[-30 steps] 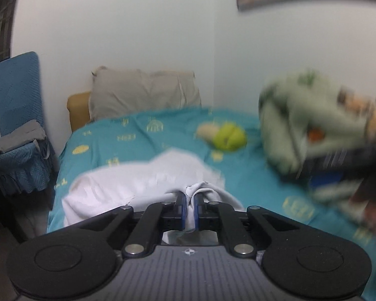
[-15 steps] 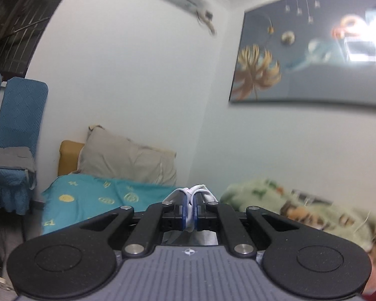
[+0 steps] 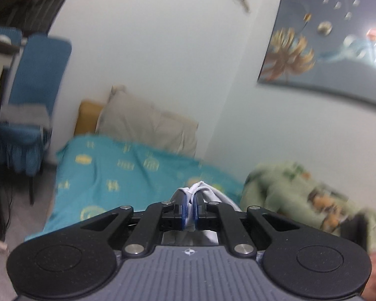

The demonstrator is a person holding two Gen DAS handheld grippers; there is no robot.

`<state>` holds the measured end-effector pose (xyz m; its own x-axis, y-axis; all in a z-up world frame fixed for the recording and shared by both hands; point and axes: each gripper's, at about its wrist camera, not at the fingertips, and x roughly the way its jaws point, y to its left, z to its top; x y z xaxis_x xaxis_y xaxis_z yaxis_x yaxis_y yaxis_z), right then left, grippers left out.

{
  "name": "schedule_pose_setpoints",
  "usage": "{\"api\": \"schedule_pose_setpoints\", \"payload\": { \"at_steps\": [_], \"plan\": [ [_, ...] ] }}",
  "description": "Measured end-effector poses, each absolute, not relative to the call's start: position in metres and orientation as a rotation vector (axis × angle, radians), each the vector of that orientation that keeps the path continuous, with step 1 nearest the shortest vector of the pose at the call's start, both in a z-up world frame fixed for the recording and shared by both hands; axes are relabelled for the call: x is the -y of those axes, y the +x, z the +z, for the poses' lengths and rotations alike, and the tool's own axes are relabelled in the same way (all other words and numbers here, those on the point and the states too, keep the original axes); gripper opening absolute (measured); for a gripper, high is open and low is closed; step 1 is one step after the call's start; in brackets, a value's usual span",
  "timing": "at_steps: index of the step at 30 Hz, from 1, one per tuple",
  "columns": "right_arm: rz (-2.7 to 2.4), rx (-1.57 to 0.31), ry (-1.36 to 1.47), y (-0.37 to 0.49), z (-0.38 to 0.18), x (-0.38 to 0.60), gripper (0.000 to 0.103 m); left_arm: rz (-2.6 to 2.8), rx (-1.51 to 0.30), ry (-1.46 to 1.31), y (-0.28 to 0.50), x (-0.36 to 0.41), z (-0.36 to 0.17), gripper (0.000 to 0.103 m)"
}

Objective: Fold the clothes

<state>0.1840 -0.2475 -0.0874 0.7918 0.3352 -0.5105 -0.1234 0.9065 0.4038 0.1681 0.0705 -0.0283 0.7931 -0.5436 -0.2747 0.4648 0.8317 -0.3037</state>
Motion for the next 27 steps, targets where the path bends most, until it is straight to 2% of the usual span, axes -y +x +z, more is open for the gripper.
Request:
{"api": "schedule_pose_setpoints", "payload": {
  "at_steps": [7,10,12,14,15,21,27],
  "plan": [
    [0.123,-0.767,0.428,0.219,-0.119,0.280,0.011,-0.529,-0.601,-0.059,0.218,-0.054,-0.105,0.016],
    [0.098,-0.827,0.444,0.226,-0.135,0.283,0.011,-0.526,-0.650,-0.037,0.220,-0.053,-0.116,0.021],
    [0.087,-0.834,0.433,0.222,-0.137,0.283,0.012,-0.524,-0.642,-0.006,0.210,-0.049,-0.106,0.032],
    [0.086,-0.828,0.448,0.220,-0.136,0.284,0.012,-0.511,-0.618,0.020,0.190,-0.046,-0.085,0.057],
    [0.086,-0.825,0.455,0.219,-0.135,0.285,0.012,-0.508,-0.605,0.037,0.179,-0.044,-0.074,0.059],
    [0.065,-0.799,0.511,0.219,-0.132,0.294,0.012,-0.639,-0.637,0.187,0.128,-0.007,-0.058,0.068],
    [0.012,-0.633,0.551,0.205,-0.112,0.307,0.011,-0.546,-0.787,0.374,0.136,0.036,-0.134,0.066]
  ]
}}
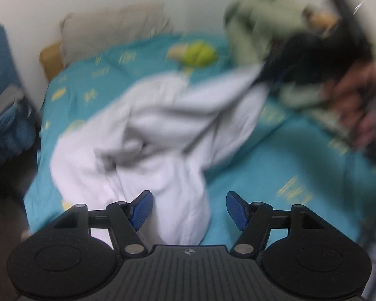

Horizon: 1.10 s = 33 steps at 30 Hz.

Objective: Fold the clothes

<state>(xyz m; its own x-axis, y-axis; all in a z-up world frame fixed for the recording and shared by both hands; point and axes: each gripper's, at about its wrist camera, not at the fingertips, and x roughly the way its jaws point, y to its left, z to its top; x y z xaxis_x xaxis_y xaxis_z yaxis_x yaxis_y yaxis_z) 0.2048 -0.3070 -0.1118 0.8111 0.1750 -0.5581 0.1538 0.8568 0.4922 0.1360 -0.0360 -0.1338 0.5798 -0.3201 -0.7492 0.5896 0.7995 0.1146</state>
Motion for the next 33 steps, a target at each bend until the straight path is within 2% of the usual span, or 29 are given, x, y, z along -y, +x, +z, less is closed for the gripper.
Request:
{"api": "schedule_pose_setpoints", "payload": {
  "at_steps": [3,4,5,6,7,8,13,16,24,27,30,33],
  "plan": [
    [0.011,-0.566,0.540,0.199,-0.101,0.309,0.011,-0.497,-0.773,0.425,0.139,0.044,-0.153,0.057],
    [0.012,-0.551,0.538,0.197,-0.099,0.310,0.011,-0.482,-0.759,0.442,0.138,0.045,-0.155,0.050],
    [0.014,-0.544,0.532,0.197,-0.097,0.311,0.011,-0.470,-0.745,0.450,0.136,0.045,-0.156,0.039],
    [0.011,-0.541,0.521,0.197,-0.096,0.312,0.011,-0.461,-0.733,0.453,0.135,0.044,-0.155,0.033],
    [0.005,-0.542,0.508,0.197,-0.096,0.312,0.011,-0.456,-0.721,0.447,0.133,0.041,-0.153,0.018],
    [0.000,-0.543,0.495,0.197,-0.096,0.312,0.011,-0.457,-0.712,0.427,0.132,0.036,-0.148,0.012],
    [0.006,-0.553,0.417,0.193,-0.092,0.308,0.011,-0.315,-0.606,0.341,0.128,0.005,-0.113,0.006],
    [0.019,-0.542,0.385,0.186,-0.086,0.305,0.011,-0.271,-0.532,0.179,0.123,-0.028,-0.081,0.005],
    [0.112,-0.472,0.397,0.133,-0.048,0.316,0.011,-0.317,-0.101,-0.183,0.060,-0.099,0.005,0.005],
    [0.173,-0.431,0.463,0.115,-0.032,0.334,0.011,-0.374,-0.016,-0.284,0.041,-0.116,0.024,0.004],
    [0.204,-0.424,0.571,0.117,-0.025,0.360,0.011,-0.385,-0.051,-0.315,0.042,-0.124,0.029,0.005],
    [0.166,-0.537,0.593,0.157,-0.041,0.366,0.011,-0.367,-0.154,-0.298,0.057,-0.124,0.024,0.005]
  ]
}}
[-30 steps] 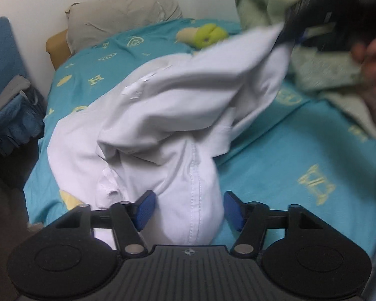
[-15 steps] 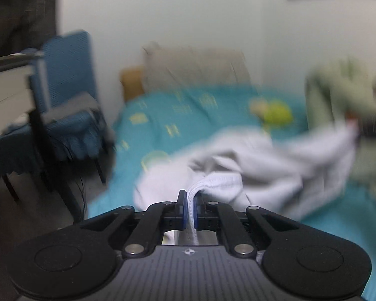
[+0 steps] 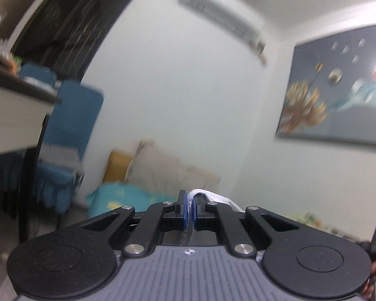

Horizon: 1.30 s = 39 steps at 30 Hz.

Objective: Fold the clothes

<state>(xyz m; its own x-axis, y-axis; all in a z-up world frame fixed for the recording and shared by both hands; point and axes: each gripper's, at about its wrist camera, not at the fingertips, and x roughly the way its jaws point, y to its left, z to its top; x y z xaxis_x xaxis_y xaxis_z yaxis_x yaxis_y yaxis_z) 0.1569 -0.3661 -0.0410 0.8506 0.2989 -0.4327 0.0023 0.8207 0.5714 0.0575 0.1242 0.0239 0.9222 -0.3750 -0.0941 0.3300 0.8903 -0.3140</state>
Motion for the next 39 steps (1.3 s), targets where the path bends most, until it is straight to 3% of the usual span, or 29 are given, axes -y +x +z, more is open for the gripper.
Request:
{"api": "schedule_pose_setpoints", "payload": {
  "at_steps": [7,12,13,15,17,18,20,25,26,27,29,39],
  "plan": [
    [-0.013,-0.785,0.445,0.250,-0.103,0.343,0.013,-0.240,-0.562,-0.152,0.170,-0.104,-0.066,0.005],
    [-0.075,-0.878,0.466,0.264,-0.139,0.337,0.015,-0.169,-0.713,-0.177,0.207,-0.113,-0.113,0.006],
    [-0.054,-0.859,0.436,0.262,-0.136,0.331,0.021,-0.167,-0.727,-0.183,0.215,-0.118,-0.118,0.006],
    [-0.005,-0.811,0.394,0.259,-0.129,0.319,0.047,-0.181,-0.725,-0.189,0.223,-0.127,-0.116,0.012],
    [0.077,-0.764,0.405,0.255,-0.125,0.308,0.065,-0.188,-0.699,-0.185,0.225,-0.128,-0.108,0.029],
    [0.118,-0.763,0.411,0.254,-0.125,0.302,0.068,-0.188,-0.678,-0.176,0.224,-0.127,-0.103,0.034],
    [0.151,-0.808,0.374,0.254,-0.131,0.288,0.068,-0.184,-0.625,-0.146,0.219,-0.122,-0.091,0.050],
    [0.063,-0.933,0.205,0.247,-0.154,0.268,0.066,-0.247,-0.552,-0.090,0.205,-0.109,-0.077,0.055],
    [0.052,-0.943,0.194,0.244,-0.156,0.269,0.061,-0.263,-0.550,-0.088,0.203,-0.106,-0.077,0.055],
    [0.042,-0.952,0.183,0.241,-0.158,0.269,0.038,-0.284,-0.550,-0.088,0.201,-0.103,-0.076,0.055],
    [0.003,-0.952,0.228,0.233,-0.157,0.279,0.015,-0.329,-0.558,-0.094,0.197,-0.095,-0.077,0.055],
    [-0.244,-0.860,0.624,0.201,-0.153,0.353,0.011,-0.476,-0.659,-0.059,0.208,-0.024,-0.105,0.054]
  ]
}}
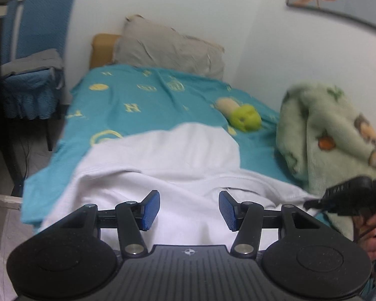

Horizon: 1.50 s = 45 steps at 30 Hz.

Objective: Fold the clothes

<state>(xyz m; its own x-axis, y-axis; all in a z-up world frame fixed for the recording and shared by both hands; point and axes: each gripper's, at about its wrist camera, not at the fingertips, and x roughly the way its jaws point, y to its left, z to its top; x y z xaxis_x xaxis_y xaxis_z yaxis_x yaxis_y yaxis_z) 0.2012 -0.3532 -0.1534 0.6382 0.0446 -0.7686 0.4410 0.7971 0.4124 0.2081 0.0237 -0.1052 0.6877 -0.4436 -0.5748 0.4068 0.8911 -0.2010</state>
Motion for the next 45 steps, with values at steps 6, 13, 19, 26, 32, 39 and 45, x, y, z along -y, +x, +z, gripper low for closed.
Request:
{"api": "schedule_pose_setpoints", "payload": {
  "at_steps": [6,13,19,26,32,39,45],
  "plan": [
    [-0.256,-0.851,0.726,0.206,-0.164,0.363,0.011,-0.551,-0.634,0.225,0.232,0.036,-0.124,0.054],
    [-0.226,-0.818,0.753,0.214,-0.164,0.367,0.013,-0.589,-0.776,0.321,0.255,0.041,-0.162,0.004],
    [-0.228,-0.817,0.716,0.217,-0.159,0.365,0.035,-0.608,-0.658,0.324,0.212,0.029,-0.125,0.000],
    [-0.204,-0.758,0.668,0.197,-0.135,0.360,0.053,-0.642,-0.603,0.264,0.129,0.008,-0.080,0.000],
    [-0.172,-0.705,0.608,0.171,-0.108,0.357,0.054,-0.688,-0.762,0.280,0.089,0.016,-0.103,0.001],
    [-0.125,-0.710,0.658,0.171,-0.105,0.355,0.054,-0.690,-0.770,0.093,0.103,0.008,-0.096,0.035],
    [-0.074,-0.737,0.648,0.185,-0.114,0.349,0.054,-0.518,-0.856,0.060,0.151,0.040,-0.127,0.043]
  ]
}}
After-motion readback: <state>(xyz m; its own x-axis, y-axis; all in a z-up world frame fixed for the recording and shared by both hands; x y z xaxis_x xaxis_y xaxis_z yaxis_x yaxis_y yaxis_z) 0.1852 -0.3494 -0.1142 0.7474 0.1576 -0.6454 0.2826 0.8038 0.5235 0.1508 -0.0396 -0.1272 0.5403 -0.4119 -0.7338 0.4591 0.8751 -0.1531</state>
